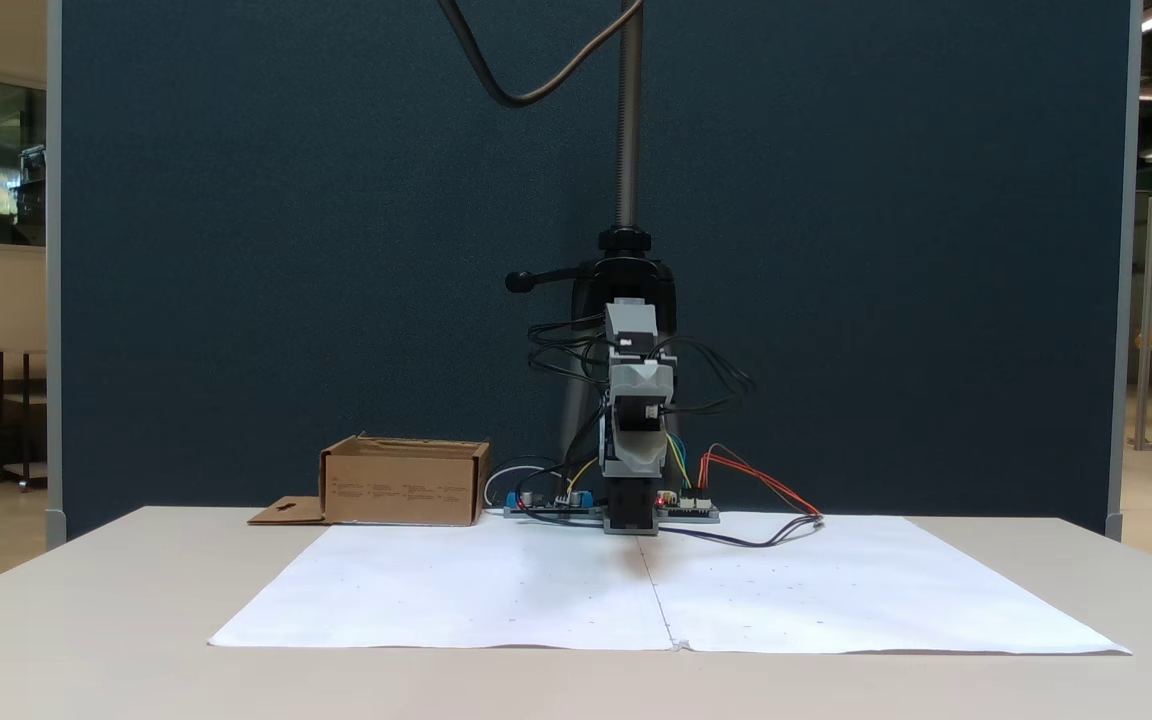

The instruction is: Grasp a green dice and put it in the bin.

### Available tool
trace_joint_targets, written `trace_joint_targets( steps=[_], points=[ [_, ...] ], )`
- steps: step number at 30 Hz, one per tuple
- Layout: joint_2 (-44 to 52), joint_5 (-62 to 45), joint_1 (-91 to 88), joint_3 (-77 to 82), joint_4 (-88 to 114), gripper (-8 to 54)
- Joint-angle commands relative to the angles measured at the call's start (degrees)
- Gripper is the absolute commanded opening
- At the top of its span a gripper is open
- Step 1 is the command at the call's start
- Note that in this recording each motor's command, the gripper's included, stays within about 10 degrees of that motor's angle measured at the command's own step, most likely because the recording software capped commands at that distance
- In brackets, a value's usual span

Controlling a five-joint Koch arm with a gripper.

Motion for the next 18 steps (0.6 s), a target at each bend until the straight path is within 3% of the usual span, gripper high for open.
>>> trace_joint_targets(
  steps=[1,18],
  points=[
    [3.5,3.3,0.4,0.6,-9.6,44.3],
    [6.5,-0.1,1.0,25.5,-33.6,43.9]
  ],
)
